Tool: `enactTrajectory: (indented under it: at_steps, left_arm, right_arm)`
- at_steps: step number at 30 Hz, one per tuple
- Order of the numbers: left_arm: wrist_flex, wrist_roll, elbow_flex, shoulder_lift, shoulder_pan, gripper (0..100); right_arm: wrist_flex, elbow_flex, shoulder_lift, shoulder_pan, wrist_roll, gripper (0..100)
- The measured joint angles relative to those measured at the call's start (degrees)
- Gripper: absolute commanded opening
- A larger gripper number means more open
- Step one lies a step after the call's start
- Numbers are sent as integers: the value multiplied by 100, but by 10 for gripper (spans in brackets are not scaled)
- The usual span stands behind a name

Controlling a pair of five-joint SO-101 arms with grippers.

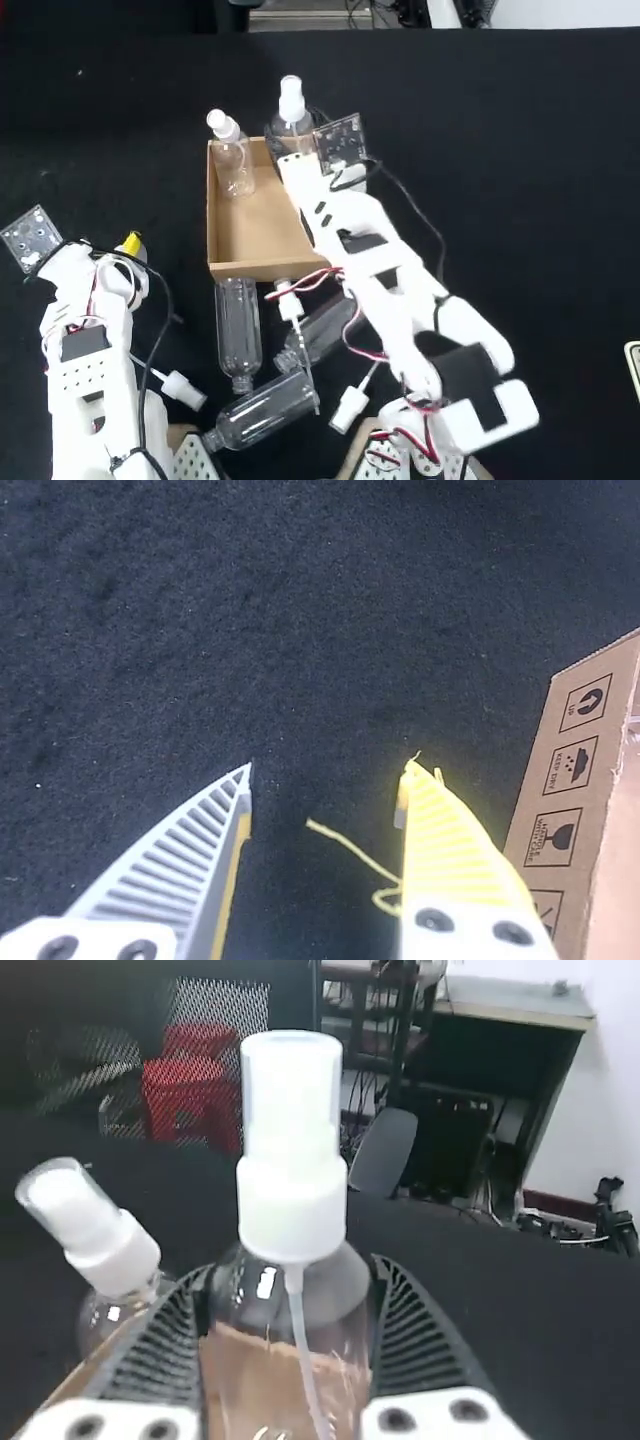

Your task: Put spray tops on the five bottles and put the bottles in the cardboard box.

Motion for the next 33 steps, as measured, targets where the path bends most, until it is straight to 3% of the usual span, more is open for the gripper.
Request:
enactTrajectory:
  at_steps: [12,33]
  left_arm:
    - [0,0,0,0,0,220]
    - [0,0,0,0,0,220]
  right_arm:
    - [-1969,176,870,-9,0,11]
    - [-2927,193,2110,-404,0,11]
